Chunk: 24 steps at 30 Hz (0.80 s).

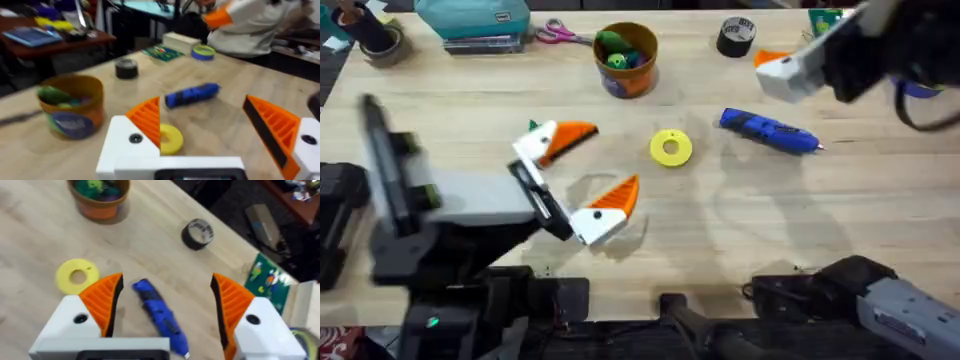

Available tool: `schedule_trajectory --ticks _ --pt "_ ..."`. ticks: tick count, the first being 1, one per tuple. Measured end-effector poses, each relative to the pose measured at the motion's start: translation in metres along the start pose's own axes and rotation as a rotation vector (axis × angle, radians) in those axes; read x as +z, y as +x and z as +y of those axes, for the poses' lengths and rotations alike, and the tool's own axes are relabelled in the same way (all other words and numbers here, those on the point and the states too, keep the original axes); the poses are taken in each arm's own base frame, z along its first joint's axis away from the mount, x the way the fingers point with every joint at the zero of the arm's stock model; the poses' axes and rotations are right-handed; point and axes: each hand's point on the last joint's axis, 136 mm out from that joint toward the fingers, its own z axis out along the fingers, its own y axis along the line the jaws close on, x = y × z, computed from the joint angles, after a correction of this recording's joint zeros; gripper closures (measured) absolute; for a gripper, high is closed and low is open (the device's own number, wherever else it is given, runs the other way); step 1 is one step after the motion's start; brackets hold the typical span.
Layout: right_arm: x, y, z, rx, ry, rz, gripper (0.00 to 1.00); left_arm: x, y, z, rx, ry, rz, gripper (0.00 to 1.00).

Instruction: Pick up the gripper from the table and insert it into the empty holder that is missing its gripper. Then pick up a screw, insert it into the mounting hole, and use the screwdriver to tighten it. Finally, clean up the table by picking up the vegetable and placing it into the bucket.

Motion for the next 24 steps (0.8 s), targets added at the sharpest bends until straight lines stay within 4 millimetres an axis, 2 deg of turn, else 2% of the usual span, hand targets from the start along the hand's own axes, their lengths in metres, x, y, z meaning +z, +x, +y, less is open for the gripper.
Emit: schedule_trajectory --ticks 5,9,13,17,24 --pt "-0.034 0.02 0.017 0.06 -0.045 0.028 0.005 -0.002 -0.042 0.013 0.018 -0.124 0.001 0.016" --pt "-0.054 0.039 0.022 0.148 -0.056 0.066 0.005 0.0 -0.052 0.034 -0.063 -0.224 0.121 0.015" --pt "-0.066 0.062 0.029 0.204 -0.07 0.135 0.005 0.003 -0.049 0.057 -0.16 -0.312 0.289 0.015" --pt "-0.069 0.074 0.033 0.224 -0.081 0.19 0.005 0.004 -0.043 0.08 -0.247 -0.388 0.442 0.015" --pt "-0.069 0.077 0.034 0.237 -0.082 0.203 0.005 -0.002 -0.014 0.119 -0.374 -0.527 0.687 0.015"
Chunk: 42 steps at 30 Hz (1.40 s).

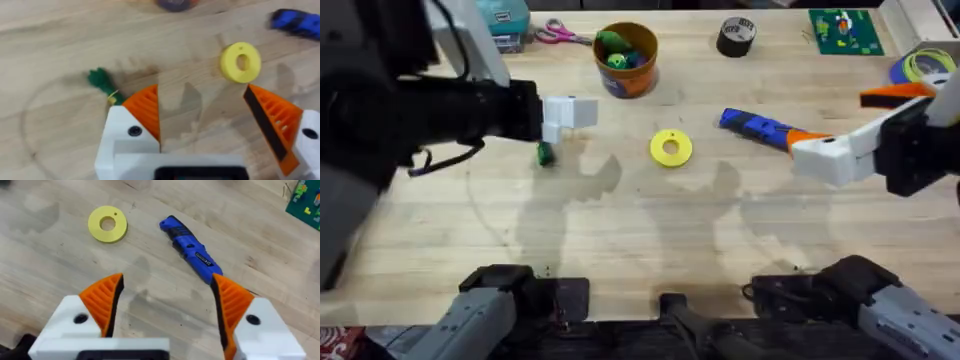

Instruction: Pick up the gripper from the table and insert it into the empty holder that is missing its gripper. Then pick up a screw, insert it into the mounting hole, and use the screwdriver to tighten it. Finally, clean up the table by picking up the vegetable and placing it into the bucket.

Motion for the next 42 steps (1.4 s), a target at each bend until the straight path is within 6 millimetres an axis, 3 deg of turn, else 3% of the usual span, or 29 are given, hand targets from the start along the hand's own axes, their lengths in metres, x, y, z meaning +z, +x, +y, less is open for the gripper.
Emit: schedule_trajectory --ticks 4,9,12,13,19,24,25,35,39,42 --pt "0.0 0.0 0.0 0.003 0.0 0.001 0.005 0.012 0.012 0.024 -0.035 -0.101 0.114 0.015" --pt "0.0 0.001 0.0 0.005 0.0 0.003 0.005 0.018 0.02 0.039 -0.047 -0.167 0.167 0.016" --pt "0.0 0.001 0.0 0.005 0.0 0.003 0.005 0.016 0.021 0.049 -0.076 -0.225 0.17 0.015" --pt "0.0 0.001 0.0 0.005 0.0 0.003 0.006 0.009 0.029 0.062 -0.148 -0.313 0.199 0.015" --pt "0.0 0.001 0.0 0.005 0.0 0.003 0.005 0.002 0.047 0.081 -0.31 -0.456 0.295 0.015" --pt "0.0 0.001 0.0 0.005 0.0 0.003 0.005 0.024 0.064 0.095 -0.411 -0.503 0.401 0.016" --pt "0.0 0.001 0.0 0.005 0.0 0.003 0.005 0.043 0.07 0.103 -0.454 -0.514 0.44 0.015" --pt "0.0 0.001 0.0 0.005 0.0 0.006 0.005 0.086 0.077 0.127 -0.526 -0.511 0.461 0.007" --pt "0.0 0.001 0.0 0.005 0.0 0.006 0.005 0.094 0.08 0.131 -0.53 -0.512 0.471 0.07" --pt "0.0 0.001 0.0 0.005 -0.001 0.006 0.005 0.098 0.084 0.131 -0.536 -0.51 0.486 0.25"
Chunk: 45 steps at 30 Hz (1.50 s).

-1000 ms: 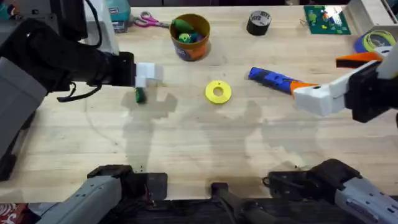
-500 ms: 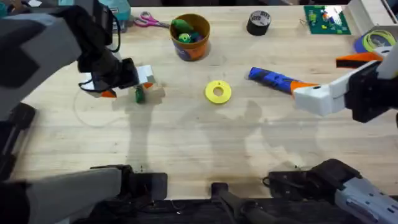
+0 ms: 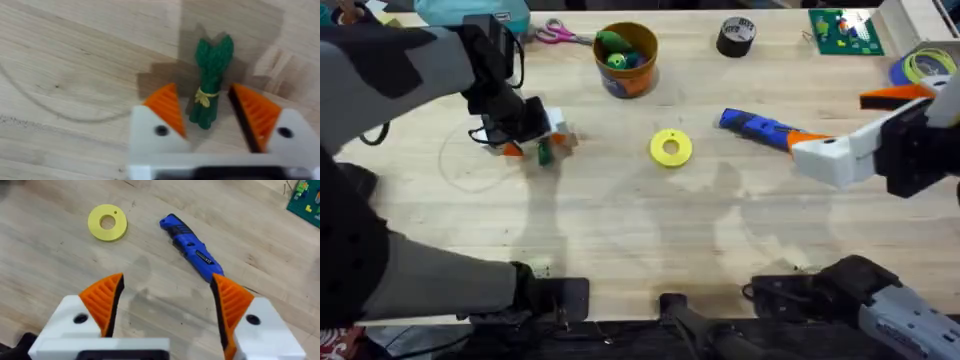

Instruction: Pick up the gripper from the table and insert it into the empty holder that is missing its gripper. Then pick up a screw, insert it into the mounting hole, and use the screwdriver to tighten it. Finally, clean up the table by picking up the vegetable and placing it into the bucket.

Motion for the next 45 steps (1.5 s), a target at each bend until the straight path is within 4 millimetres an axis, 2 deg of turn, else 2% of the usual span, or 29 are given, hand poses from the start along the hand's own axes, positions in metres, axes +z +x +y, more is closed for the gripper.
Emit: schedule_trajectory --ticks 2,4,5,6,14,18,20,23,26,28,31,35,38,41,45 --pt "0.0 0.0 0.0 0.0 0.0 0.0 0.005 0.001 0.001 0.0 -0.005 0.001 0.006 0.521" --pt "0.0 0.0 0.0 0.0 0.0 0.0 0.005 0.001 0.0 -0.001 -0.005 0.003 0.001 0.842" --pt "0.0 0.0 0.0 0.0 0.0 0.001 0.005 0.001 -0.001 -0.001 -0.003 0.004 -0.001 0.95" --pt "0.0 0.0 0.0 0.0 0.0 0.001 0.005 0.001 -0.001 -0.001 -0.004 0.004 -0.001 0.978" --pt "0.0 0.0 0.0 0.0 0.0 0.001 0.005 0.0 -0.002 -0.002 -0.005 0.006 -0.003 0.978" --pt "0.0 0.0 0.0 0.0 0.0 0.001 0.005 -0.018 -0.022 -0.01 0.001 0.038 -0.066 0.979" --pt "0.0 0.0 0.0 0.0 0.0 0.001 0.005 -0.039 -0.041 -0.019 0.026 0.069 -0.135 0.979" --pt "0.0 0.0 0.0 0.0 0.0 -0.001 0.005 -0.088 -0.076 -0.043 0.099 0.139 -0.291 0.979" --pt "0.0 0.0 0.0 0.0 0.0 -0.001 0.005 -0.133 -0.1 -0.072 0.18 0.208 -0.431 0.979" --pt "0.0 0.0 0.0 0.0 0.0 -0.001 0.005 -0.159 -0.111 -0.097 0.241 0.267 -0.527 0.979" --pt "0.0 0.0 0.0 0.0 0.0 -0.001 0.005 -0.179 -0.115 -0.132 0.32 0.336 -0.615 0.979" --pt "0.0 0.0 0.0 0.0 0.0 0.0 0.006 -0.191 -0.11 -0.175 0.408 0.411 -0.679 0.979" --pt "0.0 0.0 0.0 0.0 0.0 0.0 0.006 -0.191 -0.105 -0.203 0.458 0.453 -0.7 0.979" --pt "0.0 0.0 0.0 0.0 0.0 0.001 0.006 -0.178 -0.103 -0.221 0.489 0.466 -0.688 0.979" --pt "0.0 0.0 0.0 0.0 0.0 0.001 0.007 -0.143 -0.102 -0.237 0.514 0.454 -0.634 0.979"
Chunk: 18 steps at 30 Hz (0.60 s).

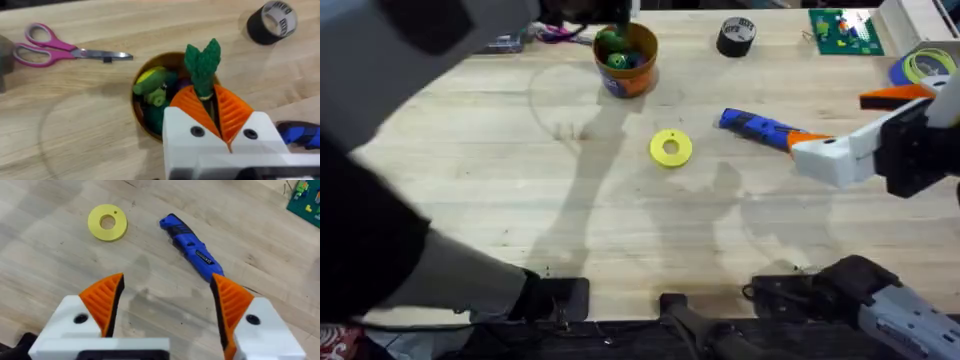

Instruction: Pick up the gripper from the table and insert it into the empty holder that is missing its gripper. Then pick up a screw, insert it into the mounting hole, and use the screwdriver to tighten it. Finally, clean up the table by picking up the vegetable and placing it into the bucket.

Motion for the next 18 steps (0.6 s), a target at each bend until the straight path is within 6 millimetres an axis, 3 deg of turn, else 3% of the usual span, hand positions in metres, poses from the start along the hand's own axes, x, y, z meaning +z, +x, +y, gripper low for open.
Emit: schedule_trajectory --ticks 6,14,18 --pt "0.0 0.0 0.0 0.0 0.0 0.0 0.005 0.03 0.027 -0.003 0.006 0.002 0.081 0.979" --pt "0.0 0.0 0.0 0.0 0.0 0.0 0.005 0.031 0.027 -0.004 0.009 0.004 0.082 0.966" --pt "0.0 0.0 0.0 0.0 0.0 0.0 0.005 0.031 0.027 -0.004 0.012 0.004 0.081 0.369"
